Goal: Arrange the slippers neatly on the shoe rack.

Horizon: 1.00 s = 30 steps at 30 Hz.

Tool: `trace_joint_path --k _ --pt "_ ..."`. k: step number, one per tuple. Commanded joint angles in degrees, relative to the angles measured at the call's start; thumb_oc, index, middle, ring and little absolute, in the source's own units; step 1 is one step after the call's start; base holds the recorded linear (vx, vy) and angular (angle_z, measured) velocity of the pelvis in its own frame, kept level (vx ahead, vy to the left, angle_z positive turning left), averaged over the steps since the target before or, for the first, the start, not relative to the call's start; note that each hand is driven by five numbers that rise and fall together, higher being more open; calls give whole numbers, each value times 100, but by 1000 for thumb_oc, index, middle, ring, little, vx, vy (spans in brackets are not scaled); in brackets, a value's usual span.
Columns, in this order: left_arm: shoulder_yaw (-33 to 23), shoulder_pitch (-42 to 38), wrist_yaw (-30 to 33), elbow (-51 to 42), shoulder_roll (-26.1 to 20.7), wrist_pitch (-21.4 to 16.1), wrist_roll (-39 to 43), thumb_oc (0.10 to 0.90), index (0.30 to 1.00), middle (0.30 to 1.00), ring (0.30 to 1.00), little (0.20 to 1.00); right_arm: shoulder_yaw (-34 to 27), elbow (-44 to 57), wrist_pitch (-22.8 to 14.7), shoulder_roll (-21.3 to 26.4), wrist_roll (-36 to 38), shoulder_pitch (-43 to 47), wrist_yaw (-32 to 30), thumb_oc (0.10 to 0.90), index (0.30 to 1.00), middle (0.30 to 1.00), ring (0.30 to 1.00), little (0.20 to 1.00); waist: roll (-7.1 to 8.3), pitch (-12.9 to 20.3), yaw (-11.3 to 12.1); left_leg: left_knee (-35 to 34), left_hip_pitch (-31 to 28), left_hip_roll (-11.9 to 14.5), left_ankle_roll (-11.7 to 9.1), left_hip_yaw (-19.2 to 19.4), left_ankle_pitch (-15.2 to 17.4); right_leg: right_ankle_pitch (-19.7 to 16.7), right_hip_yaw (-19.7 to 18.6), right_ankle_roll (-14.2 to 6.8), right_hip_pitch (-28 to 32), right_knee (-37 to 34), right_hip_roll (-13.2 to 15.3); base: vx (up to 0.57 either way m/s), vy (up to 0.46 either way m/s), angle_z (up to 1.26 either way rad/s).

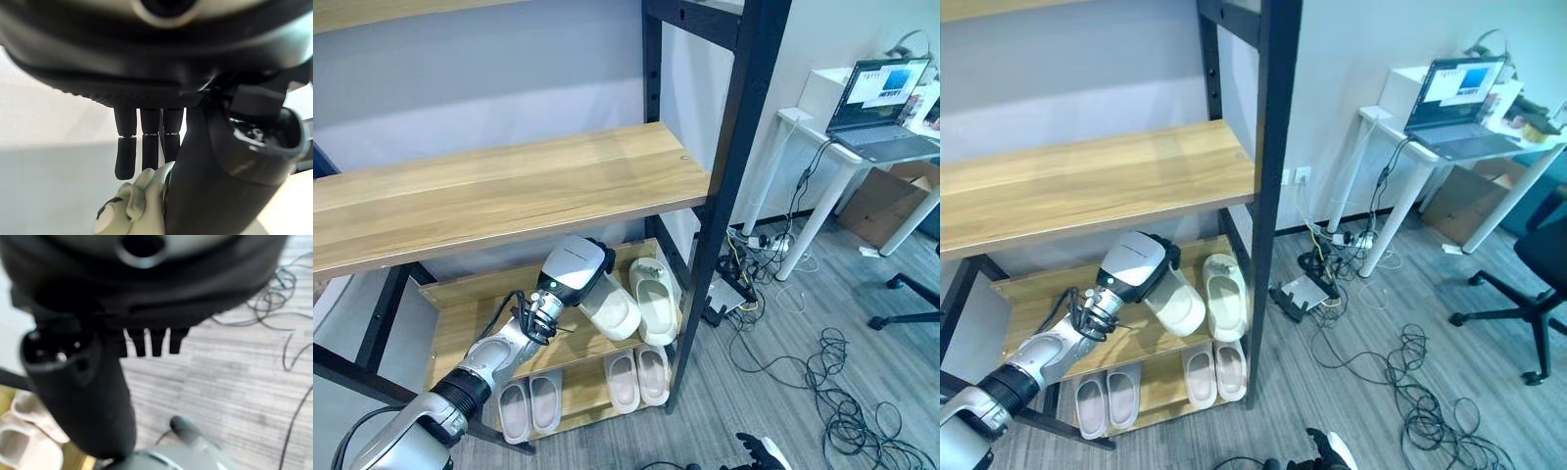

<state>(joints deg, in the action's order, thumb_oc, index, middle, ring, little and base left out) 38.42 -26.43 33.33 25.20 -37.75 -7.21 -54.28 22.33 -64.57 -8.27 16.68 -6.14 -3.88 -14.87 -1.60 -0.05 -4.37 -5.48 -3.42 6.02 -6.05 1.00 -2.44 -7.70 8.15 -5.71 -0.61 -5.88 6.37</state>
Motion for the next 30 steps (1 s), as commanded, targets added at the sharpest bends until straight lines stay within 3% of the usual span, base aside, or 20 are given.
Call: trace_joint_path --k 1,18,30 --pt "-60 -1406 607 330 -260 154 -64 400 300 300 300 300 155 4 -167 64 52 211 -162 800 900 900 900 900 -138 -21 -104 48 400 -506 333 64 300 1046 -8 -305 283 88 -5 0 0 0" --pt "519 -1964 687 404 -183 73 -258 400 300 300 300 300 55 -108 -194 122 236 428 -341 800 900 900 900 900 -355 -199 -285 48 953 -563 340 320 251 862 -241 -404 -376 88 83 -18 31 -5" --pt "1109 -2670 710 718 -333 126 -514 400 300 300 300 300 58 -203 -239 128 414 656 -390 800 900 900 900 900 -332 -197 -295 48 1517 -578 349 412 147 658 -392 -449 -1030 88 113 -29 32 -6"
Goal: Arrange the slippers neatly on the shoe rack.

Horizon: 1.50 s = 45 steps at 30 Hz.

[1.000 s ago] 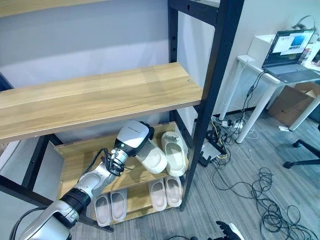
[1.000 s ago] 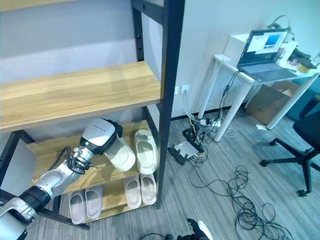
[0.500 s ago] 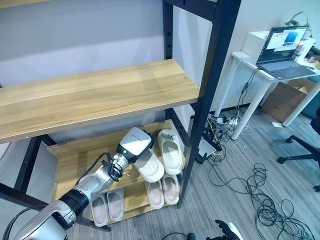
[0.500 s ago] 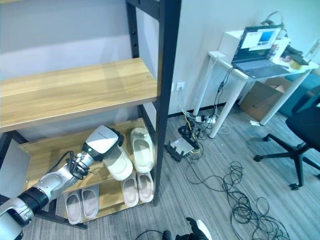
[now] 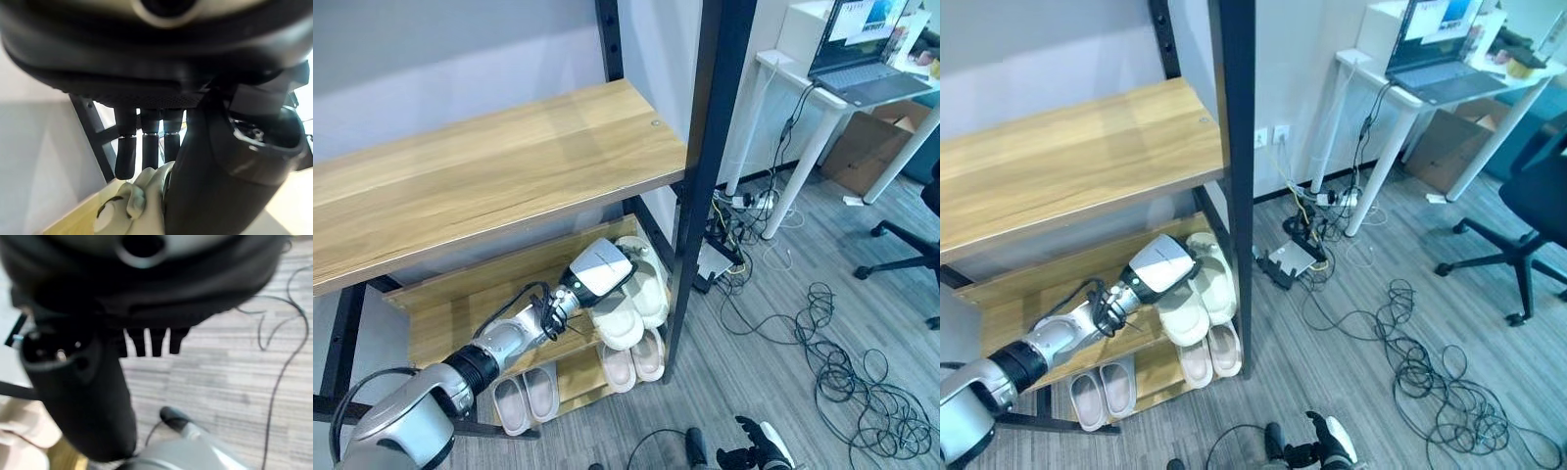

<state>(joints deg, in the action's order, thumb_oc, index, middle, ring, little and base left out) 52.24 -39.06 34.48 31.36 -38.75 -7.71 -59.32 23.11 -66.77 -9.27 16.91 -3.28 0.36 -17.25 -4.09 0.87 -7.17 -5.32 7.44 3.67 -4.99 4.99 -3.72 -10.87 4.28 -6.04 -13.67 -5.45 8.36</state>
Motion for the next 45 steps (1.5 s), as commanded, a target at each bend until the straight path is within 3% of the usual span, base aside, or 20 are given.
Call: trace_joint_path --k 1,14,21,34,35,36,37,38,45 --pt "-264 -1433 603 104 -260 184 -14 400 300 300 300 300 -26 14 -146 98 147 237 -151 800 900 900 900 900 -77 -290 -10 32 452 -344 246 11 267 966 -13 -418 262 45 -86 -8 20 -3" --pt "-628 -1314 822 -466 -593 232 16 400 300 300 300 300 -52 48 -139 -37 256 145 -94 800 900 900 900 900 22 -220 72 32 489 -378 252 -34 264 953 16 -405 220 45 -62 -2 4 -1" --pt "-450 -1480 825 -457 -725 210 -46 400 300 300 300 300 -71 -3 -125 -34 290 184 -117 800 900 900 900 900 -1 -220 82 32 598 -392 259 -29 237 907 20 -429 98 45 -42 0 0 0" --pt "-108 -1947 822 132 -465 381 -47 400 300 300 300 300 -5 -44 -108 52 256 299 -145 800 900 900 900 900 -32 -276 20 32 792 -398 268 -10 188 828 -18 -443 -137 45 -22 0 0 0" --pt "-83 -1972 787 189 -438 411 -59 494 441 441 441 441 -17 -46 -116 47 267 290 -149 800 900 900 900 900 -33 -283 9 32 805 -403 268 -3 184 820 -29 -450 -154 45 -22 0 0 0" --pt "-81 -1973 788 193 -434 412 -59 546 519 519 519 519 -19 -46 -116 46 267 289 -150 800 900 900 900 900 -33 -281 11 32 807 -404 268 -2 184 820 -31 -450 -156 45 -22 0 0 0" --pt "-86 -1962 774 214 -413 413 -62 772 858 858 858 858 -23 -42 -117 53 268 287 -149 800 900 900 900 900 -30 -277 16 32 811 -403 269 0 186 820 -31 -451 -162 45 -21 0 0 0" --pt "-95 -1952 745 237 -394 413 -62 800 900 900 900 900 -19 -37 -123 63 270 281 -138 800 900 900 900 900 -26 -279 21 32 815 -403 270 -2 188 821 -34 -450 -165 45 -18 0 0 0" --pt "-214 -1838 621 373 -312 505 -79 800 900 900 900 900 -18 -6 -129 43 274 222 -112 800 900 900 900 900 -11 -281 33 32 793 -402 279 -20 190 825 -28 -439 -142 45 -18 0 0 0"
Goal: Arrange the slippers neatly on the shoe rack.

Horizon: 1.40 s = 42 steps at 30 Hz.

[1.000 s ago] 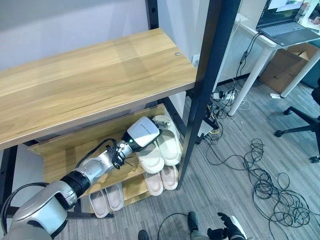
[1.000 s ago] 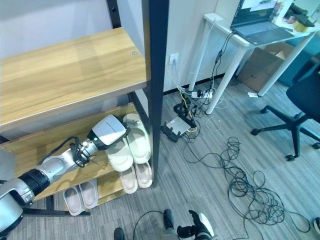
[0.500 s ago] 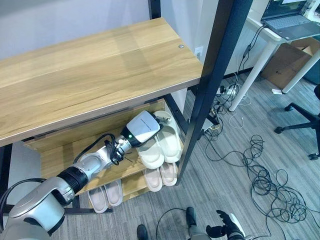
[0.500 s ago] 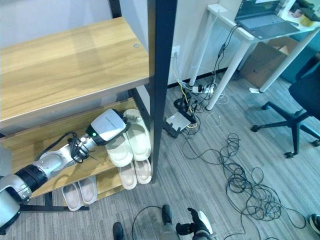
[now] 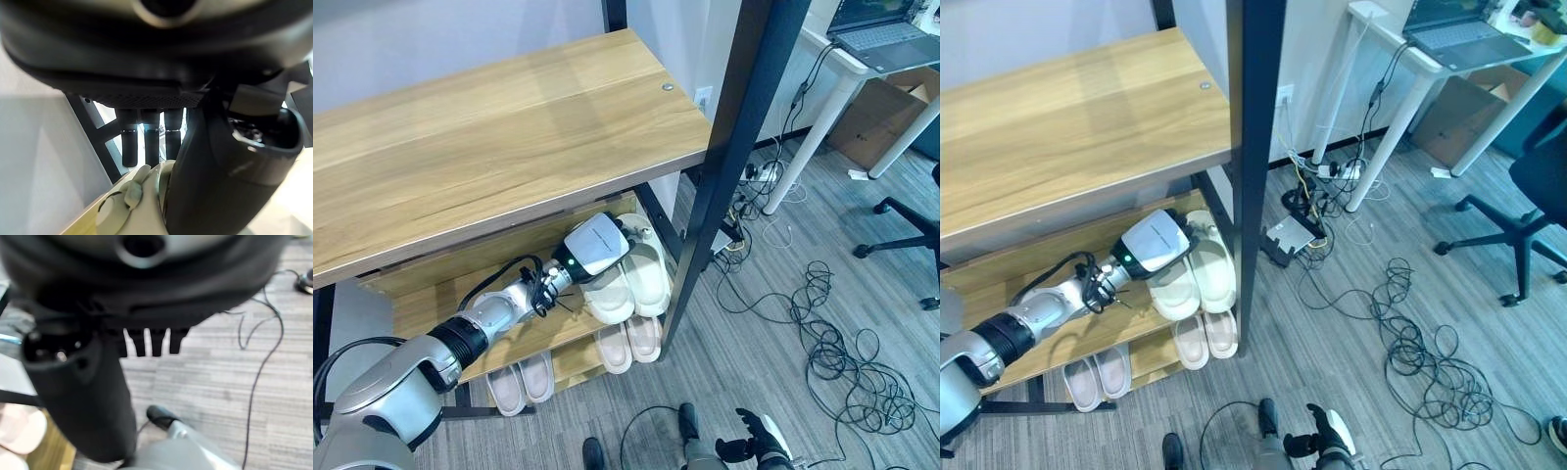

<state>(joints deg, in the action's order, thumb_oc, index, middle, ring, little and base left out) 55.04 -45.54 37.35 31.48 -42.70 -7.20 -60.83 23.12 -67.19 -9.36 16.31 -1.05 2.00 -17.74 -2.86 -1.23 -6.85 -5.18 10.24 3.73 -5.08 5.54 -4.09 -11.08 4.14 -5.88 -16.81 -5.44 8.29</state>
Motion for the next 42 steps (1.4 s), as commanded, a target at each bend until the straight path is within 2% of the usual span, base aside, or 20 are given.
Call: trace_joint_path --k 1,11,18,27,38,42 --pt "-544 -1161 312 344 85 441 84 800 900 900 900 900 -17 35 -111 102 33 43 -52 800 900 900 900 900 -130 -69 13 18 510 -409 287 -84 230 851 -4 -456 183 44 -8 0 0 0" --pt "-792 -982 289 94 -73 392 203 800 900 900 900 900 -17 -14 -78 35 28 2 -5 800 900 900 900 900 -114 -49 70 18 483 -408 283 -105 244 865 30 -457 211 44 -10 0 0 0" --pt "-1113 -771 198 -114 6 286 486 800 900 900 900 900 -56 -4 -27 -15 38 -47 16 800 900 900 900 900 -89 -53 92 18 417 -413 281 -97 251 883 46 -447 280 44 -4 0 0 0" --pt "-1757 -274 -280 -408 256 -14 1425 800 900 900 900 900 -101 47 92 -72 -22 -124 33 800 900 900 900 900 -105 -18 142 18 354 -428 279 -115 241 911 62 -423 351 44 5 0 0 0" --pt "-1923 10 -826 134 414 22 1829 800 900 900 900 900 -152 71 166 -63 -40 -112 104 800 900 900 900 900 -113 -30 184 18 393 -421 271 -138 203 891 87 -403 315 44 3 0 0 0" --pt "-2083 121 -974 235 484 -43 2216 800 900 900 900 900 -128 73 188 -57 -70 -111 144 800 900 900 900 900 -95 -34 189 18 431 -412 263 -146 181 881 98 -395 286 44 -4 0 0 0"
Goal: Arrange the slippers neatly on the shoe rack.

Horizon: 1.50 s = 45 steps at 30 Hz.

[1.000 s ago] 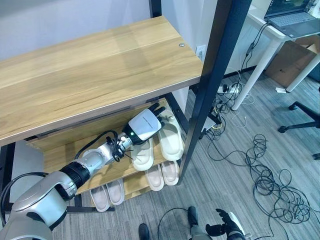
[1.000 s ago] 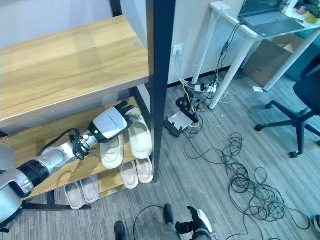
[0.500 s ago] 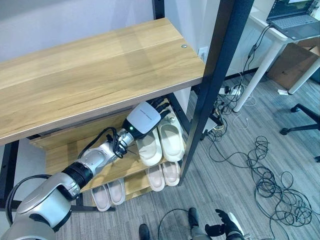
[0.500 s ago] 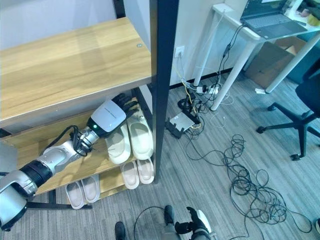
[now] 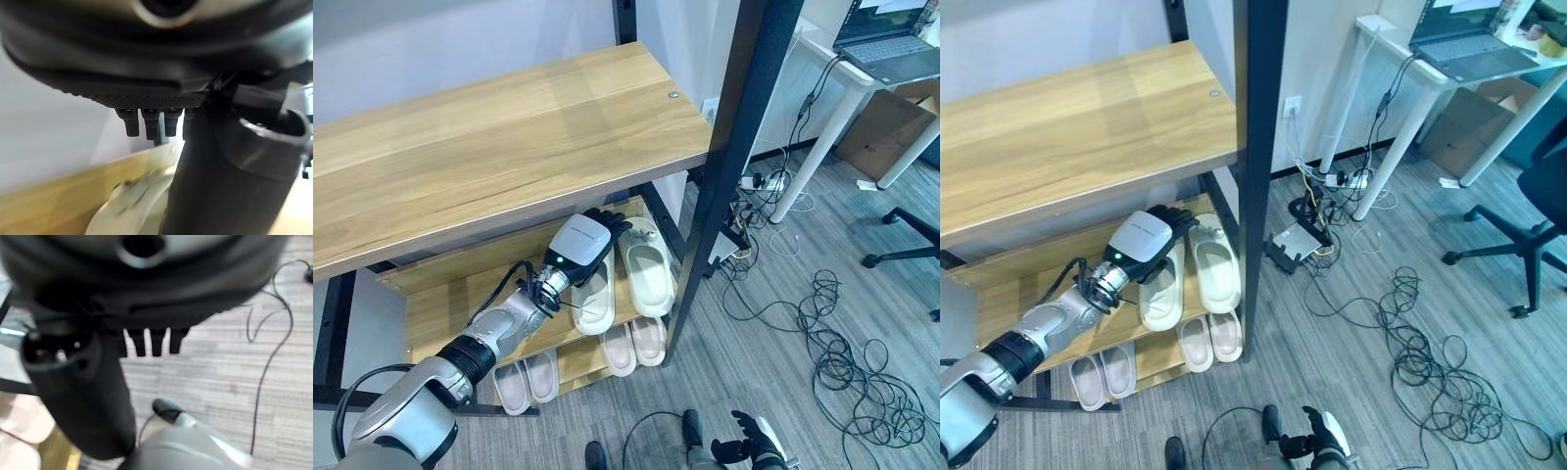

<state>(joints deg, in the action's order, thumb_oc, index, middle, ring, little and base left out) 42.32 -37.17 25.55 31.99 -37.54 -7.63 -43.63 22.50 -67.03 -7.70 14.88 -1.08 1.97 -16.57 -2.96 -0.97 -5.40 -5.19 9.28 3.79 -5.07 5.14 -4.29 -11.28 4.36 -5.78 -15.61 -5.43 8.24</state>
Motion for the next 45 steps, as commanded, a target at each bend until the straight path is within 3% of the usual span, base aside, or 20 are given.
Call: trace_joint_path --k 1,7,12,19,21,23,28,30,32,38,42,45 --pt "-873 -658 101 139 -17 -62 677 800 900 900 900 900 -67 62 31 86 -76 -110 36 800 900 900 900 900 -80 -56 49 19 532 -416 260 -106 198 901 78 -400 164 43 -1 0 0 0" --pt "-1107 -409 -469 -193 -129 -351 1488 800 900 900 900 900 -123 66 126 89 -119 -96 83 800 900 900 900 900 -94 -12 92 19 523 -411 262 -102 195 913 89 -386 173 43 -4 0 0 0" --pt "-1582 43 -833 -531 -106 -569 2630 800 900 900 900 900 -173 23 230 56 -116 -75 162 800 900 900 900 900 -109 -13 157 19 487 -430 269 -119 189 923 101 -367 202 43 -4 0 0 0" --pt "-1805 859 -2552 -1395 -321 -813 5803 800 900 900 900 900 -148 -40 401 89 -174 91 499 800 900 900 900 900 -182 -48 247 19 472 -450 286 -132 152 901 141 -350 220 43 18 0 0 0" --pt "-1855 1033 -2700 -1528 -285 -816 6300 800 900 900 900 900 -154 -83 425 108 -180 137 569 800 900 900 900 900 -188 -52 265 19 470 -453 293 -148 150 908 131 -334 236 43 17 6 -10 4" --pt "-2175 1438 -2992 -1882 -255 -830 7344 800 900 900 900 900 -197 -101 425 129 -161 134 664 800 900 900 900 900 -186 -62 310 19 444 -447 292 -174 145 913 138 -317 267 43 11 3 -10 2" --pt "-2953 2165 -3182 -2324 2 -860 8422 800 900 900 900 900 -292 -168 430 166 -184 38 763 800 900 900 900 900 -174 -31 382 19 350 -440 285 -177 173 955 166 -292 379 43 9 14 -5 0" --pt "-3112 2287 -3116 -2358 75 -873 8452 800 900 900 900 900 -314 -184 434 163 -189 15 768 800 900 900 900 900 -173 -33 391 19 326 -438 285 -182 183 966 171 -288 407 43 11 14 -5 4" --pt "-3353 2506 -2855 -2338 -25 -983 7910 800 900 900 900 900 -369 -209 434 191 -188 12 811 800 900 900 900 900 -170 -14 448 19 268 -435 284 -195 200 1002 177 -279 466 43 0 13 -5 3" --pt "-3674 2717 -2398 -2027 157 -1077 7267 800 900 900 900 900 -416 -217 412 219 -168 35 787 800 900 900 900 900 -152 -33 500 19 208 -411 274 -238 210 1051 228 -262 547 43 -16 2 -14 4" --pt "-3790 2889 -1527 -2172 347 -1288 5673 800 900 900 900 900 -467 -229 372 176 -166 12 699 800 900 900 900 900 -116 -49 534 19 156 -393 257 -271 231 1081 267 -266 608 43 -14 5 -15 5" --pt "-3802 3079 -1089 -2347 557 -1313 4905 800 900 900 900 900 -475 -223 329 160 -160 34 602 800 900 900 900 900 -78 -81 577 19 125 -393 249 -283 242 1107 283 -263 656 43 -20 -4 -21 8"
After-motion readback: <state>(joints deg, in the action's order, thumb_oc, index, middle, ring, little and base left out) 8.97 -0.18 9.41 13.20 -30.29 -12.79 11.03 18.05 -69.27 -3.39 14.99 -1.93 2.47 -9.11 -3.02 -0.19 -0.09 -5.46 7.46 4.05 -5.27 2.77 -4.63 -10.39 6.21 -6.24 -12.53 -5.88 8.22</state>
